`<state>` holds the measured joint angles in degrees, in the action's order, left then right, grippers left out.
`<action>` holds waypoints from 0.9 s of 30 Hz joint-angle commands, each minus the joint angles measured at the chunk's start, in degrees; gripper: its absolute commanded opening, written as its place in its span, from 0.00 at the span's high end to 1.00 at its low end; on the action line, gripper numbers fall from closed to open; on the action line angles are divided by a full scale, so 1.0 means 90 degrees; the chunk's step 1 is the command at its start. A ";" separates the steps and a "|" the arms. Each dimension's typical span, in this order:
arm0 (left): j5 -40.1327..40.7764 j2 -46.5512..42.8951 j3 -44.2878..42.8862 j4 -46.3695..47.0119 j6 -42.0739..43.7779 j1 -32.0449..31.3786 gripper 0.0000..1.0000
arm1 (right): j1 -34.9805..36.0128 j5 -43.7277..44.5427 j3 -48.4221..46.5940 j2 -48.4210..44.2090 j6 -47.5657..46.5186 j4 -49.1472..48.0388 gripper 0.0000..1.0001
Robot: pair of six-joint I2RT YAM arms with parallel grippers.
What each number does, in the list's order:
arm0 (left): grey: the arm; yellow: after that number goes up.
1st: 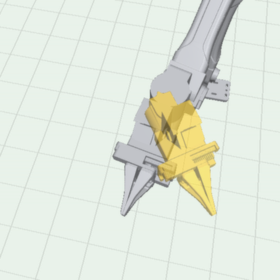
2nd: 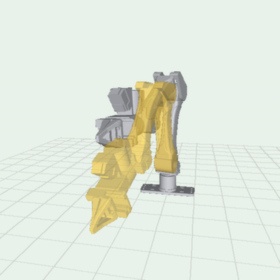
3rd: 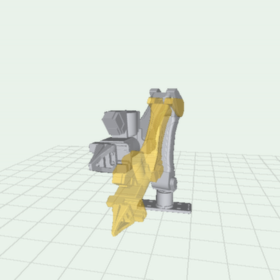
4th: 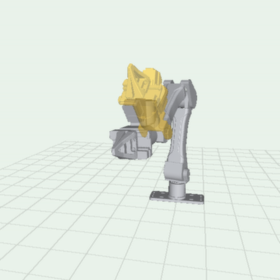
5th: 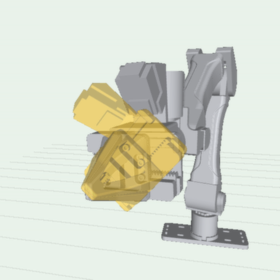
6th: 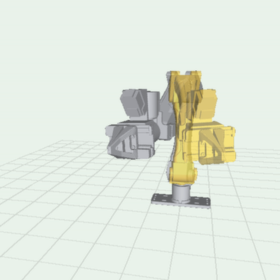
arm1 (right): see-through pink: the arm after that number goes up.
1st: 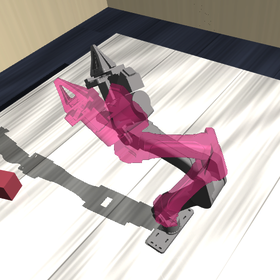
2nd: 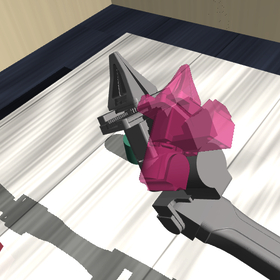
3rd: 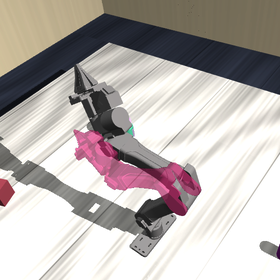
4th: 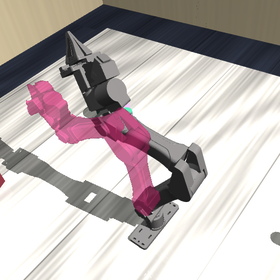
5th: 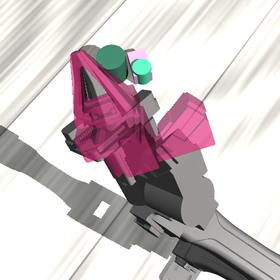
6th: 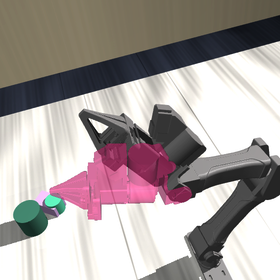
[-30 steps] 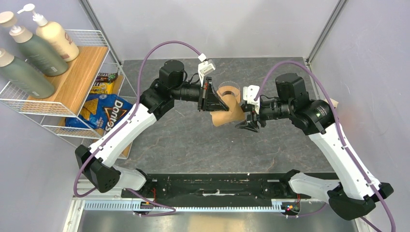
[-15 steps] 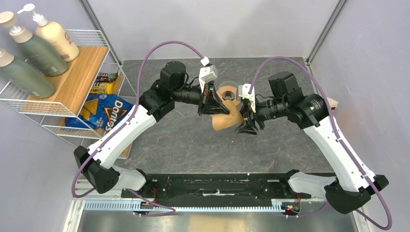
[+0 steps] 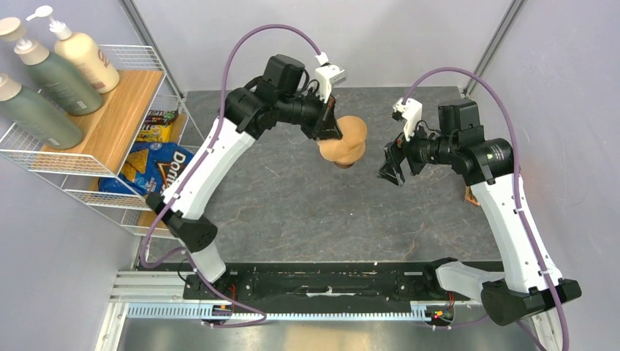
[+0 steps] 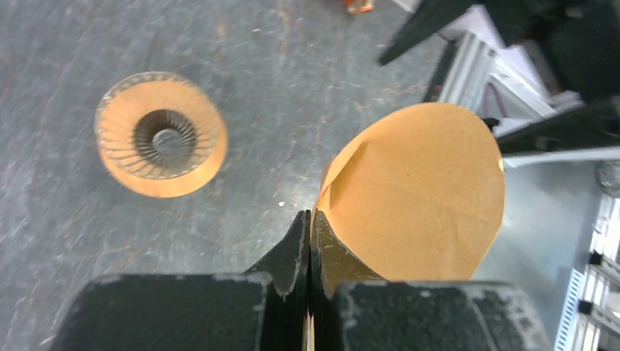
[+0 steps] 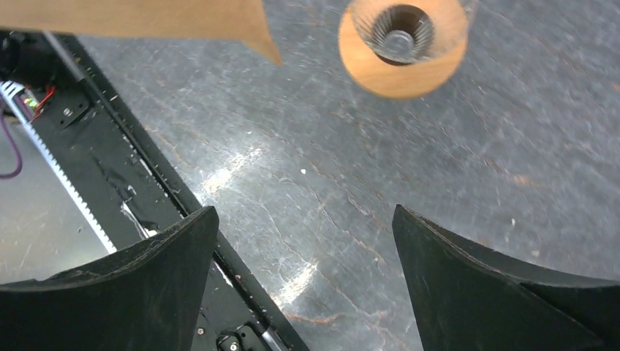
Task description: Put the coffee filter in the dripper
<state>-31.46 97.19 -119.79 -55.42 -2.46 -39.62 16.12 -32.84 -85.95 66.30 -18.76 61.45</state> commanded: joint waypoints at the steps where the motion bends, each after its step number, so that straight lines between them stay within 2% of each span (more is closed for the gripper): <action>1: 0.1325 0.0627 -0.0994 -0.1070 0.0115 0.0084 0.98 | -0.0208 0.0683 -0.0384 -0.0012 0.0568 -0.0034 0.03; 5: 0.2004 0.1120 -0.1462 -0.1059 -0.0054 0.0203 0.98 | -0.0298 0.0858 -0.0432 0.0018 0.0829 -0.0139 0.03; 15: 0.1837 0.2081 -0.2188 -0.0869 -0.0479 0.0398 0.98 | -0.0315 0.0997 -0.0448 0.0155 0.1170 -0.0327 0.03; 27: 0.1992 0.2698 -0.2255 -0.0564 -0.0807 0.0386 0.98 | -0.0307 0.1016 -0.0539 0.0327 0.1201 -0.0419 0.03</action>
<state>-14.83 120.05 -137.53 -63.11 -7.29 -35.86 13.58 -24.05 -88.23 68.77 -8.67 60.01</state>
